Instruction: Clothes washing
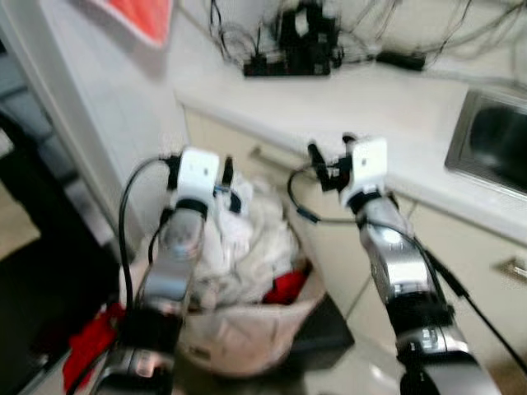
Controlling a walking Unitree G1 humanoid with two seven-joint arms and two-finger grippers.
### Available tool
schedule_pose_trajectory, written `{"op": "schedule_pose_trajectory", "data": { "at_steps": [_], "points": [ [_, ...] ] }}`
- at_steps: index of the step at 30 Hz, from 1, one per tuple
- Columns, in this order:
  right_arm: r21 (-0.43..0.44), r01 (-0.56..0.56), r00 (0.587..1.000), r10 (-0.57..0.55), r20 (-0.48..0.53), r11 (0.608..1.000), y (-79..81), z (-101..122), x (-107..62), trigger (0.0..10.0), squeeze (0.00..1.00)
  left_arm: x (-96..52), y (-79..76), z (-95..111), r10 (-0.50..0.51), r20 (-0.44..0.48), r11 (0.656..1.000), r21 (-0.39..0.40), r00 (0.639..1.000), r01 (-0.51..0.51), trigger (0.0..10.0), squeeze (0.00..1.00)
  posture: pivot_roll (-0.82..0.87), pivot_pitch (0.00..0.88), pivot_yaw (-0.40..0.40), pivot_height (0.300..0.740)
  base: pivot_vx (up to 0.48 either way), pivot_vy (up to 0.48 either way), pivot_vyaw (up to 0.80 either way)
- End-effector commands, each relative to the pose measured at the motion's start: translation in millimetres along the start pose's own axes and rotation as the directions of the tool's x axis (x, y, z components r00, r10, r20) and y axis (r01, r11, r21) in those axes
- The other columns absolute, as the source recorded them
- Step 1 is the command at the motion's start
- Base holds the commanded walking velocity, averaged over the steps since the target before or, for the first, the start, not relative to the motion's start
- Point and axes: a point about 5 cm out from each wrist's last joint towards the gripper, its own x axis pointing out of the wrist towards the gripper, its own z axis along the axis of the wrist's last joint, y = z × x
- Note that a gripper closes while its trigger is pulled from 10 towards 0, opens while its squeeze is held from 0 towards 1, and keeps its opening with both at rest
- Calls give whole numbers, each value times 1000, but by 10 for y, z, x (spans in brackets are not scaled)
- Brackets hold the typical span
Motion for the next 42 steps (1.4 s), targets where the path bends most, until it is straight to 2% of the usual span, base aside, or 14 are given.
{"op": "schedule_pose_trajectory", "data": {
  "at_steps": [1, 6, 9, 10, 13, 15, 16, 18, 21, 24, 25, 31, 37, 42],
  "points": [
    [19, -97, 995, 97, 34, 995, 173, 106, 54, 10000, 0, 28, 172, -88, 80, -63, 995, 62, 995, -76, 10000, 0, -74, 0, -3, 736, 0, 0, 0],
    [26, -149, 988, 148, 36, 988, 243, 98, -46, 10000, 0, 157, 216, -119, 44, -111, 995, 89, 993, -35, 10000, 0, -92, 0, 11, 736, 0, 0, 0],
    [34, -182, 983, 181, 36, 983, 283, 92, -130, 10000, 0, 241, 147, -111, -45, -144, 994, 88, 988, 58, 10000, 0, -104, 0, 19, 736, 0, 0, 0],
    [37, -197, 980, 196, 34, 980, 298, 92, -187, 10000, 0, 283, 86, -105, -106, -167, 989, 88, 980, 122, 10000, 0, -120, 0, 34, 736, 0, 0, 0],
    [36, -179, 984, 179, 10, 983, 208, 67, -441, 10000, 0, 425, -179, -87, -322, -271, 934, 64, 907, 351, 10000, 0, -163, 0, 71, 736, 0, 0, 0],
    [36, -154, 988, 155, -5, 987, 149, 46, -535, 10000, 0, 455, -237, -103, -351, -303, 919, 71, 886, 388, 10000, 0, -186, 0, 93, 736, 0, 0, 0],
    [43, -112, 993, 114, -35, 993, 67, 17, -705, 10000, 0, 484, -298, -133, -376, -338, 896, 106, 863, 432, 10000, 0, -220, 0, 121, 736, 0, 0, 0],
    [41, -64, 995, 67, -72, 997, -43, -28, -897, 10000, 0, 544, -360, -90, -378, -346, 880, 154, 859, 450, 10000, 0, -247, 0, 136, 736, 0, 0, 0],
    [23, -16, 992, 19, -128, 1000, -150, -72, -1149, 10000, 0, 739, -344, 204, -325, -287, 900, 199, 901, 388, 10000, 0, -295, 32, 149, 736, 0, 0, 0],
    [19, -2, 989, 5, -150, 1000, -163, -74, -1231, 10000, 0, 816, -284, 327, -298, -270, 904, 230, 916, 361, 10000, 0, -308, 36, 154, 736, 0, 0, 0],
    [19, 1, 987, 2, -163, 1000, -126, -52, -1301, 10000, 0, 885, -41, 363, -210, -299, 930, 233, 931, 284, 10000, 0, -352, 43, 178, 736, 0, 0, 0],
    [46, 20, 982, -11, -188, 999, -41, -19, -1373, 10000, 0, 866, 292, 217, -109, -385, 957, 207, 917, 201, 10000, 0, -372, 40, 186, 736, 0, 0, 0],
    [61, 6, 978, 7, -208, 998, 12, -23, -1410, 10000, 0, 835, 264, 142, -119, -423, 973, 129, 898, 189, 10000, 0, -358, 67, 170, 736, 0, 0, 0],
    [60, -8, 975, 21, -223, 998, 43, -5, -1429, 10000, 0, 758, 263, -25, -106, -481, 966, 157, 870, 205, 10000, 0, -373, 81, 157, 736, 0, 0, 0]
  ]
}}
